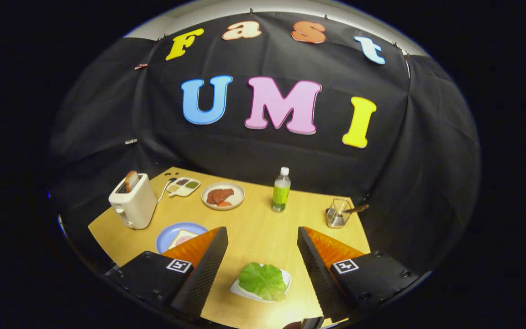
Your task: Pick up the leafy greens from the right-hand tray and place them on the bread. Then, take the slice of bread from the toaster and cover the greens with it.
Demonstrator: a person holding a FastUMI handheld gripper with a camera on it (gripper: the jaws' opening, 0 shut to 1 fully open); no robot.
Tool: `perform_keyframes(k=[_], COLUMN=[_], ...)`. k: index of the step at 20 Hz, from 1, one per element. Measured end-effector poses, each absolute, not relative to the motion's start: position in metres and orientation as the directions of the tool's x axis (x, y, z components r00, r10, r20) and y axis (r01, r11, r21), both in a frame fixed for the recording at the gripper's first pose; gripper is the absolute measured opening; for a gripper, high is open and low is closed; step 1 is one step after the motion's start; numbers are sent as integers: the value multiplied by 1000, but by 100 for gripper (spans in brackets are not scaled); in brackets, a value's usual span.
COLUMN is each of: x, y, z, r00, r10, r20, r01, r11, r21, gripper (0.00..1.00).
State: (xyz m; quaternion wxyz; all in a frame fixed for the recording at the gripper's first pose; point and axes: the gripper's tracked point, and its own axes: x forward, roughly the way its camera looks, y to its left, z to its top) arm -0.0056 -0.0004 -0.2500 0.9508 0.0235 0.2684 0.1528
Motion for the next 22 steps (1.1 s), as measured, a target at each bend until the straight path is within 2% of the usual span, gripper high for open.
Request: perform_keyframes(k=[8,18,20,22], x=[-29,-33,-33,-36], y=[14,29,30,27], z=[-397,-491,-499,-507], r00=[596,419,395,364], r10=[342,355,351,332], r20=[-726,-836,-849,-870], r01=[-399,-448,-452,-456], r11=[911,881,879,878], r21=[102,149,153,144], gripper=[93,87,83,74])
